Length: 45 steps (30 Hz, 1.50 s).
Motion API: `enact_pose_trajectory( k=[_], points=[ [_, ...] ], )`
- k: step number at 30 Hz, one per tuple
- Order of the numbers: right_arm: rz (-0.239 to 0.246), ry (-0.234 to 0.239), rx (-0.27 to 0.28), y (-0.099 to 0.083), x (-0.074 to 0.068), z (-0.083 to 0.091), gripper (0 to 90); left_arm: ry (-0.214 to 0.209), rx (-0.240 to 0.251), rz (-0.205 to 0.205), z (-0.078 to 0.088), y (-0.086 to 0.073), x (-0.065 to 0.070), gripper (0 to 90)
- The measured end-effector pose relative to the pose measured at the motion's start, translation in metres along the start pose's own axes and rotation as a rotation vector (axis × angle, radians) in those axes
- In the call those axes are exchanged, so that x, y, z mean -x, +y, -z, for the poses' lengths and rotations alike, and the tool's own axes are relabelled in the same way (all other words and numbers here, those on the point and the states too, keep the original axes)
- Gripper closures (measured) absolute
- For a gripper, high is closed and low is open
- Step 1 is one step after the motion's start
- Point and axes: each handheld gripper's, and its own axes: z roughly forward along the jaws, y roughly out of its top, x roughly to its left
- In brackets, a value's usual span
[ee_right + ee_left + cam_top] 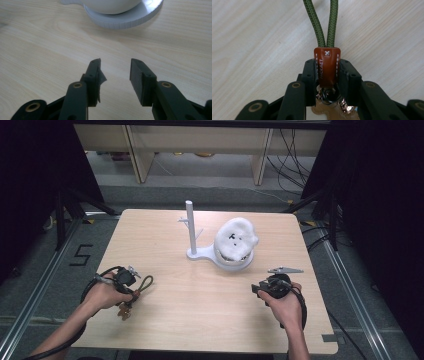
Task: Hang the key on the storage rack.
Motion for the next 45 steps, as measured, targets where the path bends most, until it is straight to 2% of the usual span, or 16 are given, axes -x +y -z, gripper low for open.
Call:
enact_pose_trajectory(
  k=[1,3,5,7,12,13,14,19,21,22,23,24,26,30,35,45],
  points=[
    [0.013,0.004,0.01,0.0,0.001,-0.001,61.7,0.01,0.047,0.023,0.001,-0.002,0.002,68.7],
    [-0.001,0.005,0.001,0.0,-0.001,-0.001,61.6,0.016,0.095,0.021,0.005,-0.005,0.004,68.8],
    [-0.003,0.011,0.007,-0.001,-0.001,-0.002,61.6,0.013,0.155,0.047,0.006,-0.008,0.006,68.8],
    [-0.001,-0.011,0.002,-0.001,-0.001,-0.003,61.5,-0.003,0.199,0.042,0.008,-0.011,0.006,68.8],
    [0.017,-0.006,0.006,-0.001,-0.001,-0.002,61.4,0.004,0.308,0.058,0.011,-0.018,0.009,68.8],
    [0.018,-0.003,0.006,-0.001,-0.001,-0.002,61.4,0.008,0.363,0.082,0.009,-0.02,0.012,68.8],
    [0.011,-0.001,0.002,-0.001,-0.001,-0.002,61.3,0.019,0.364,0.065,0.011,-0.022,0.011,68.8],
    [0.006,0.003,0.013,-0.001,-0.001,-0.002,61.3,0.009,0.428,0.067,0.014,-0.03,0.014,68.7],
    [0.006,0.003,0.01,-0.001,-0.001,-0.002,61.3,0.013,0.46,0.083,0.016,-0.032,0.016,68.7],
    [0.006,0.003,0.01,-0.001,-0.001,-0.002,61.2,0.016,0.518,0.119,0.016,-0.033,0.018,68.7],
    [0.003,-0.005,0.004,-0.001,-0.002,-0.002,61.2,0.025,0.535,0.111,0.018,-0.034,0.019,68.7],
    [0.042,0.011,0.03,-0.001,0.001,-0.004,61.1,0.034,0.548,0.111,0.019,-0.035,0.02,68.7],
    [0.037,0.009,0.032,-0.001,0.001,-0.005,61.1,0.035,0.587,0.124,0.021,-0.038,0.022,68.7],
    [0.024,-0.004,0.02,-0.001,-0.001,-0.005,61.0,0.038,0.621,0.14,0.023,-0.042,0.025,68.6],
    [0.013,0.008,0.01,-0.002,-0.002,-0.004,60.7,0.033,0.676,0.19,0.024,-0.047,0.028,68.7],
    [0.027,0.009,0.03,-0.002,-0.001,-0.005,60.7,0.037,0.738,0.192,0.024,-0.047,0.032,68.7]
  ],
)
